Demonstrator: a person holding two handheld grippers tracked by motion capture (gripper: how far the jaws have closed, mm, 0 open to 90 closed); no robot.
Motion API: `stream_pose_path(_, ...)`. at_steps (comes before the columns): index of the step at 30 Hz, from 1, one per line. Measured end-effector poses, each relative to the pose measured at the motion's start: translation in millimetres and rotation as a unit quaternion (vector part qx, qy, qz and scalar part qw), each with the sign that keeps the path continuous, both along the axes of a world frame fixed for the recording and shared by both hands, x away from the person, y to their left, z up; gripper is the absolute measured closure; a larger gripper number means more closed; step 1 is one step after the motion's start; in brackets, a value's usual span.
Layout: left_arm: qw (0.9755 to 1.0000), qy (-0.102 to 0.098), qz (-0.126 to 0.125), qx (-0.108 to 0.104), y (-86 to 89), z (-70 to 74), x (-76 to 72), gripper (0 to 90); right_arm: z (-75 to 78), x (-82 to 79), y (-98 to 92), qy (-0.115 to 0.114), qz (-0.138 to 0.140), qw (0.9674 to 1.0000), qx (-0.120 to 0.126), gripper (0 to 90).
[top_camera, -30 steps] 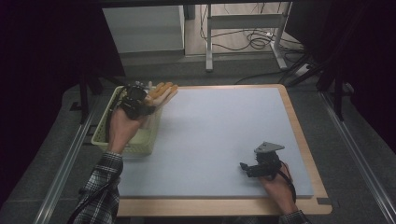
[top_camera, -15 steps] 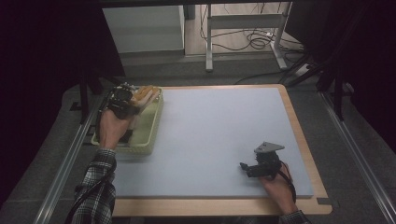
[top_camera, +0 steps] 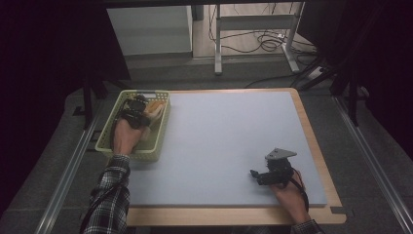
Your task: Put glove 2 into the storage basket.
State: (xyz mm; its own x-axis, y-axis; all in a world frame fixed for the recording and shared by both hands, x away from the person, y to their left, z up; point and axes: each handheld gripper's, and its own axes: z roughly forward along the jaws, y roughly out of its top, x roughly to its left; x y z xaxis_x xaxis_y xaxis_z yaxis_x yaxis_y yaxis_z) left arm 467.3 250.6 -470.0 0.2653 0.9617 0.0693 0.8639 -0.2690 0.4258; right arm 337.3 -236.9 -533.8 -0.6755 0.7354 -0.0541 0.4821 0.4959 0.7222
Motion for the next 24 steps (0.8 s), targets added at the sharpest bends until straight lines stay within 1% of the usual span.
stream_pose_path(3,0.9999,0.009,0.006,0.002,-2.6,-7.2,5.3,65.1,0.0,0.0,0.0,0.0,0.0,1.0,0.0,11.5)
stream_pose_path(5,0.9998,0.014,0.003,-0.01,-2.3,-11.7,8.1,64.7,0.0,0.0,0.0,0.0,0.0,1.0,0.0,11.5)
stream_pose_path(6,0.9997,0.014,0.001,-0.018,-3.0,-14.4,8.9,64.3,0.0,0.0,0.0,0.0,0.0,1.0,0.0,11.5)
stream_pose_path(8,0.9995,0.018,-0.003,-0.026,-5.3,-19.0,10.3,62.4,0.0,0.0,0.0,0.0,0.0,1.0,0.0,11.4)
stream_pose_path(9,0.9991,0.025,-0.01,-0.033,-6.3,-21.9,11.4,59.1,0.0,0.0,0.0,0.0,0.0,1.0,0.0,11.5)
stream_pose_path(10,0.9983,0.037,-0.015,-0.042,-6.7,-24.7,12.5,52.8,0.0,0.0,0.0,0.0,0.0,1.0,0.0,11.5)
stream_pose_path(11,0.998,0.039,-0.015,-0.048,-6.0,-25.7,12.9,44.8,0.0,0.0,0.0,0.0,0.0,1.0,0.0,11.5)
stream_pose_path(12,0.998,0.032,-0.011,-0.054,-4.1,-25.3,12.3,39.9,0.0,0.0,0.0,0.0,0.0,1.0,0.0,11.5)
stream_pose_path(13,0.9975,0.028,-0.007,-0.065,-1.6,-23.6,11.4,33.4,0.0,0.0,0.0,0.0,0.0,1.0,0.0,11.5)
stream_pose_path(14,0.9975,0.028,-0.007,-0.065,-1.6,-23.6,11.4,26.3,0.0,0.0,0.0,0.0,0.0,1.0,0.0,11.5)
stream_pose_path(15,0.9957,0.029,-0.01,-0.087,3.8,-18.5,9.4,22.2,0.0,0.0,0.0,0.0,0.0,1.0,0.0,11.5)
stream_pose_path(17,0.9956,0.018,-0.01,-0.091,7.0,-9.4,5.1,16.7,0.0,0.1,-0.1,0.001,0.0,1.0,0.0,11.4)
stream_pose_path(19,0.9945,0.007,-0.014,-0.103,10.8,2.5,-0.1,15.2,0.0,0.1,0.0,0.001,0.0,1.0,0.0,11.4)
stream_pose_path(20,0.9945,0.007,-0.014,-0.103,10.8,2.5,-0.1,15.2,0.0,0.1,0.0,0.001,0.0,1.0,0.0,11.5)
stream_pose_path(21,0.9937,-0.015,-0.011,-0.111,16.9,15.9,-5.4,15.8,0.0,0.1,0.0,0.0,0.0,1.0,0.0,11.5)
stream_pose_path(22,0.9936,-0.023,-0.009,-0.11,19.3,19.2,-7.0,18.2,0.0,0.0,0.0,0.0,0.0,1.0,0.0,11.5)
stream_pose_path(23,0.9937,-0.029,-0.006,-0.108,22.4,22.2,-9.0,24.5,0.0,0.0,0.0,0.0,0.0,1.0,0.0,11.4)
stream_pose_path(24,0.9944,-0.032,-0.002,-0.101,24.8,23.2,-10.6,34.2,0.0,0.1,0.0,0.0,0.0,1.0,0.0,11.5)
